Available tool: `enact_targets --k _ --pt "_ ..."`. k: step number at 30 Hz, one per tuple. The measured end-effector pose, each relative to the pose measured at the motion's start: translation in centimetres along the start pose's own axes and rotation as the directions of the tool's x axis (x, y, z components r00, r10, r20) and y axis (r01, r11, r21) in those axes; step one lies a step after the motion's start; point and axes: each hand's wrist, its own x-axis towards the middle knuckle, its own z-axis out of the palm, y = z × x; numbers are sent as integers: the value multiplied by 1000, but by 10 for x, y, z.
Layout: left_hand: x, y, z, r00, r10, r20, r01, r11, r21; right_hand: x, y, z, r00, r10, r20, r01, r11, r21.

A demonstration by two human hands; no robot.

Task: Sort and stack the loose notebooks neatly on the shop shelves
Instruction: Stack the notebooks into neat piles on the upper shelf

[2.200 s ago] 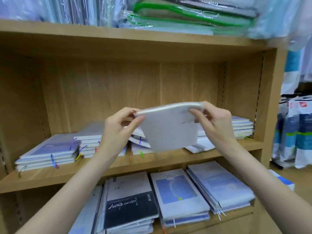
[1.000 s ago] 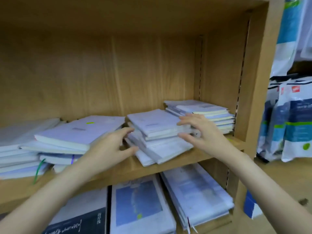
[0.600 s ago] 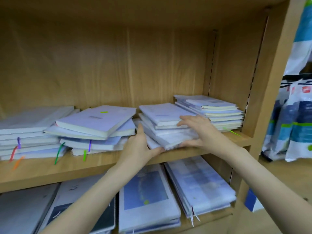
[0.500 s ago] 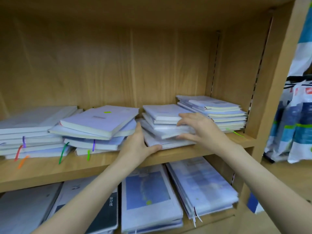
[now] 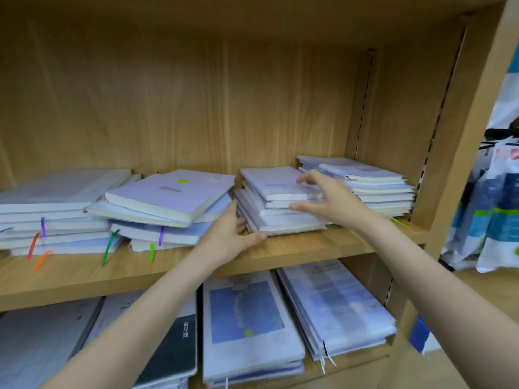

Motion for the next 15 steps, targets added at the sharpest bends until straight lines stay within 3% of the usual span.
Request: enact_targets --k 4,6,8,11,15 --pt "5 0 1 996 32 -88 -23 994 103 22 1 3 964 119 239 -35 943 -330" --pt "6 -1 -1 994 70 -79 -53 979 196 34 1 5 965 130 229 -11 889 -458" --pt "10 1 -1 996 81 -25 -71 960 272 41 0 7 980 48 191 77 802 -593" --pt "15 7 0 997 57 56 -71 955 288 44 -1 9 965 -203 167 259 612 -748" --pt "22 5 2 997 77 12 -78 993 86 43 5 3 894 -447 38 300 532 -792"
